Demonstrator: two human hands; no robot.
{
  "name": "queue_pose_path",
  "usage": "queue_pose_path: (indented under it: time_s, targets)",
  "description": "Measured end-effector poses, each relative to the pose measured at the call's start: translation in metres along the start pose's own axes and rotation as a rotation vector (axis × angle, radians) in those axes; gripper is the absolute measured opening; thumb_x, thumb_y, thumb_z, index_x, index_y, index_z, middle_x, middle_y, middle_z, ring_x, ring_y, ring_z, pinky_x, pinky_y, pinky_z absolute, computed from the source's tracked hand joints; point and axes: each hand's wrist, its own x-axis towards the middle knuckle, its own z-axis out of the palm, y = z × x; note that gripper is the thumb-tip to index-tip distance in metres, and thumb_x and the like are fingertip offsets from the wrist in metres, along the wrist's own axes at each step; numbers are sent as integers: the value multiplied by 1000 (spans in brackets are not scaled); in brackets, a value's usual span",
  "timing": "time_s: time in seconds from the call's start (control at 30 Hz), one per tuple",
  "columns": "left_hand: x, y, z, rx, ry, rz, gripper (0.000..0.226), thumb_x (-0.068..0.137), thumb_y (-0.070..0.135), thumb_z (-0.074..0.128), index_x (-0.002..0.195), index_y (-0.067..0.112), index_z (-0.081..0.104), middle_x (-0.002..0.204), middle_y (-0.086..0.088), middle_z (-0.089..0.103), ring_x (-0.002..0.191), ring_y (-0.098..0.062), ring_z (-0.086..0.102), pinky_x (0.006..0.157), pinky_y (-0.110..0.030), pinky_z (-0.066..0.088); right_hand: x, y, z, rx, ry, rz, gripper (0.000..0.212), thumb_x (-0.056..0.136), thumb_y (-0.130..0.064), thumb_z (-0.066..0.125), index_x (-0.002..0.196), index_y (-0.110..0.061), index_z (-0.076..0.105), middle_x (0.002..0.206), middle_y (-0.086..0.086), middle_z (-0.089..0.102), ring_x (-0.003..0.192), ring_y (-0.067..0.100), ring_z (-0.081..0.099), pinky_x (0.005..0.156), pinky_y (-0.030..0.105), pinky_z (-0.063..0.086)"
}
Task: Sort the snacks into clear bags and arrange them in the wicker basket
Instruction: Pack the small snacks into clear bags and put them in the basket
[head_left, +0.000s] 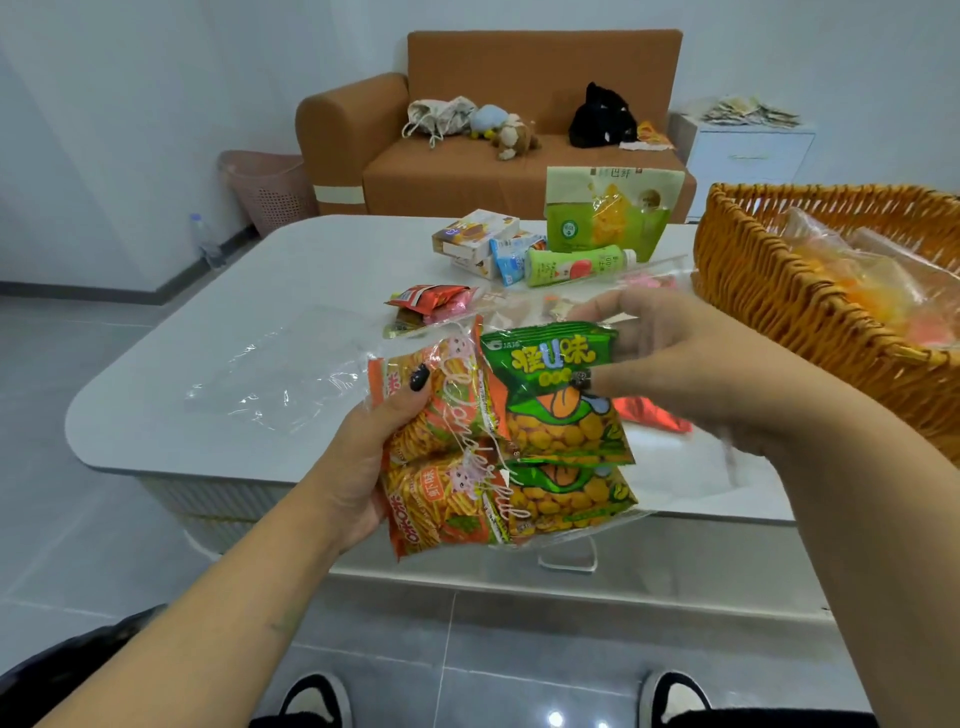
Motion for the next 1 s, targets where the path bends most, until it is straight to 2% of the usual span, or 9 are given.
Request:
queue_pose_path:
  time_s: [0.13,0.3,0.43,0.53,0.6,0.67,0.83,0.9,1.0]
  targets:
    - [0,2,1,20,-15,34,72,27,50,96,91,21,80,97,-11,76,84,-26,74,64,-35,59,5,5,2,62,224,37,28,76,5,73,98,-8,60,100,25,69,94,36,69,90,48,55]
    - [1,1,2,37,-24,39,69,32,49,96,93,21,79,99,-12,75,85,-27,74,65,-35,59,4,7,7,43,303,-114,26,71,-2,80,93,-8,68,87,10,73,83,24,70,81,43,58]
    - [0,-3,-1,-26,-7,-39,71,26,48,96,88,19,80,96,-13,76,83,-27,74,63,-36,59,4,8,12,24,123,-108,14,83,-13,72,85,-26,74,85,-4,76,86,14,72,88,46,56]
    - [1,-6,-2,-97,13,-50,72,27,47,96,90,18,80,100,-13,75,87,-29,74,66,-39,60,0,4,6,118,-61,-105,34,83,-11,71,116,-18,66,114,2,71,109,18,66,99,42,49]
    - [3,-6,-3,-156,31,-34,73,32,46,96,98,18,79,107,-14,73,95,-32,72,73,-44,59,-4,-1,-3,148,-16,-137,46,77,-5,74,121,-13,62,120,2,68,112,19,64,96,37,52]
    - [5,-6,-4,-211,40,-13,77,41,46,94,109,17,75,117,-16,70,105,-35,68,82,-49,58,-6,-3,-11,147,34,-139,35,79,-5,70,111,-16,67,110,-4,72,104,17,68,89,36,56]
    - [6,-9,-6,-140,42,-54,77,32,48,96,100,18,78,110,-16,72,96,-34,71,82,-48,58,-9,5,-10,34,-279,-40,51,74,1,72,119,-19,62,112,-2,72,104,21,68,88,34,56]
    - [5,-13,-8,-107,28,-83,76,30,48,96,97,18,79,108,-16,73,94,-33,71,83,-47,58,-6,10,-9,-70,-254,-53,49,74,4,74,118,-16,64,110,1,72,104,26,68,88,39,56]
    - [4,-17,-9,-115,52,-92,81,32,49,95,104,17,77,114,-17,70,102,-36,69,91,-51,54,-2,16,-4,-64,-105,-31,39,74,-2,76,111,-9,68,101,9,74,92,28,70,71,34,60]
